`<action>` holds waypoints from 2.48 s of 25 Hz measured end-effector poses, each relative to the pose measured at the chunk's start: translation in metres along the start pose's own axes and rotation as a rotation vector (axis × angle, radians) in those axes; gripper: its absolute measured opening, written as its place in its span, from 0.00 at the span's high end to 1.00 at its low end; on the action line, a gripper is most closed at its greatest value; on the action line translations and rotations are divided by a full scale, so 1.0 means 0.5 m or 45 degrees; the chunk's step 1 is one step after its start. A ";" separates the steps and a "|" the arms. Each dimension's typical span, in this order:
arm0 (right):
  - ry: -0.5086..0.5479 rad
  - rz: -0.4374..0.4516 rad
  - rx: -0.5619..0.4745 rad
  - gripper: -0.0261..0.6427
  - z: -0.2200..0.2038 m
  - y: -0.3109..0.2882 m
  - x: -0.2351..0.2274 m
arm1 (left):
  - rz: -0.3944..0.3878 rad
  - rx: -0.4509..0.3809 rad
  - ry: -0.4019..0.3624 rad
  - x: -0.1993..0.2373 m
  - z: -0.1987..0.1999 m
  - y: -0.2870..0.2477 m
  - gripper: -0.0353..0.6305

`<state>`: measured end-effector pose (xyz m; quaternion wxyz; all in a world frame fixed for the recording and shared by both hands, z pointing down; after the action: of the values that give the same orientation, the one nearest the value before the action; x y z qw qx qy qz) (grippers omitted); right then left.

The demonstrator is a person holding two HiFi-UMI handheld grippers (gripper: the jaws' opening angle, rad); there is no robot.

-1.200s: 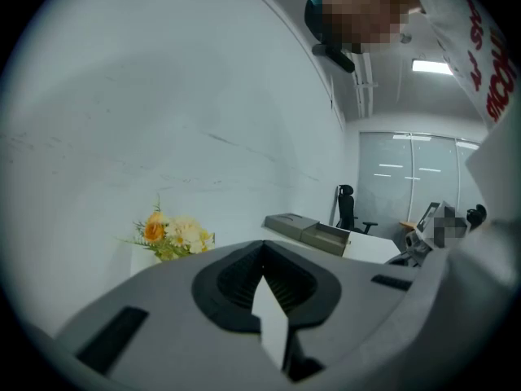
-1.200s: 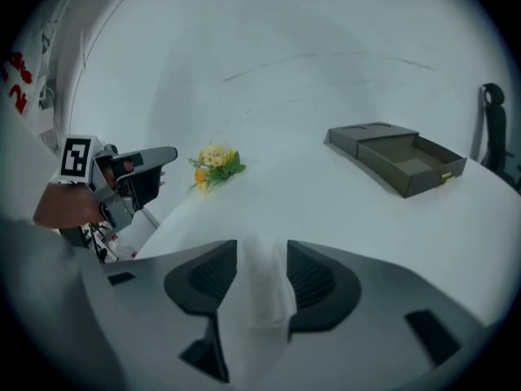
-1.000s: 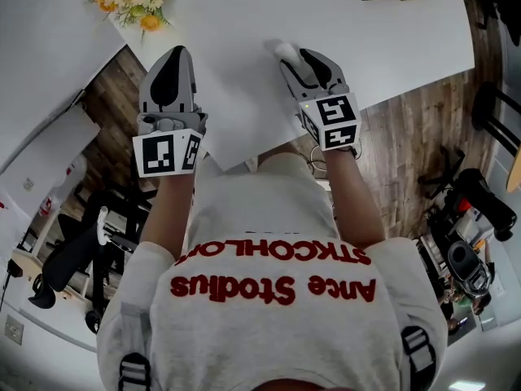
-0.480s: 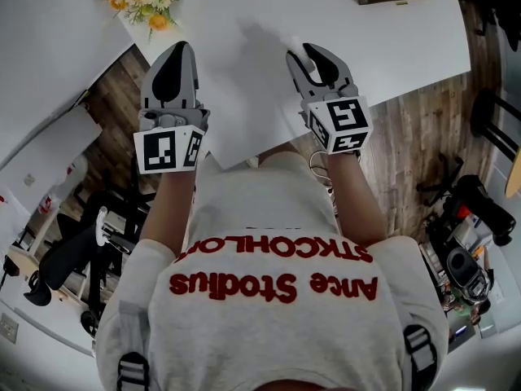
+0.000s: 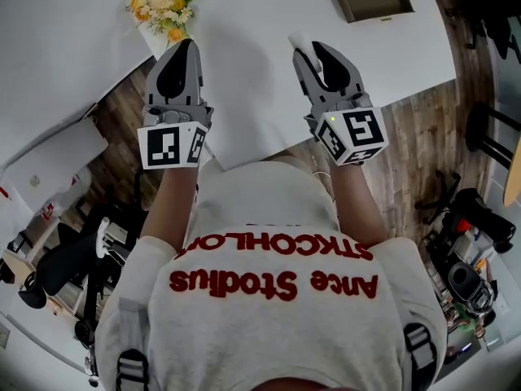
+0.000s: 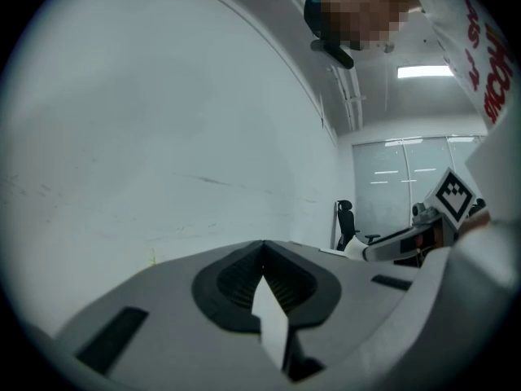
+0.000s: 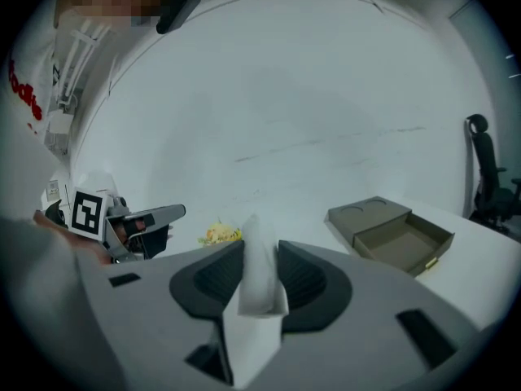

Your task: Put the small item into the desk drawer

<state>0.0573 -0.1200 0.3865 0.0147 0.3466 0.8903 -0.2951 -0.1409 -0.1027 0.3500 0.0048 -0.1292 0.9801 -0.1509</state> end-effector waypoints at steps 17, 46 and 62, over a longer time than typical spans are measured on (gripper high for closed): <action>0.097 0.024 -0.412 0.76 0.184 0.104 0.039 | 0.073 -0.238 -0.058 0.010 0.150 0.044 0.94; 0.012 -0.196 -0.481 0.76 0.183 0.175 -0.114 | -0.122 -0.246 -0.087 -0.071 0.172 -0.091 0.94; -0.093 -0.259 -0.326 0.76 0.106 0.076 -0.267 | -0.190 -0.140 -0.037 -0.140 0.102 -0.255 0.94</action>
<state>0.1730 -0.2074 0.3540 0.0609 0.2388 0.9500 -0.1917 -0.0388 -0.2174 0.3370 0.0008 -0.2042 0.9743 -0.0950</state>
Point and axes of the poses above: the fingertips, and each gripper's own axes: y backward along the fingers, x to its left, z out of its top, the point moved 2 cm from there along y, backward along the fingers, and after that the axes turned 13 degrees about x, right-handed, at the moved point
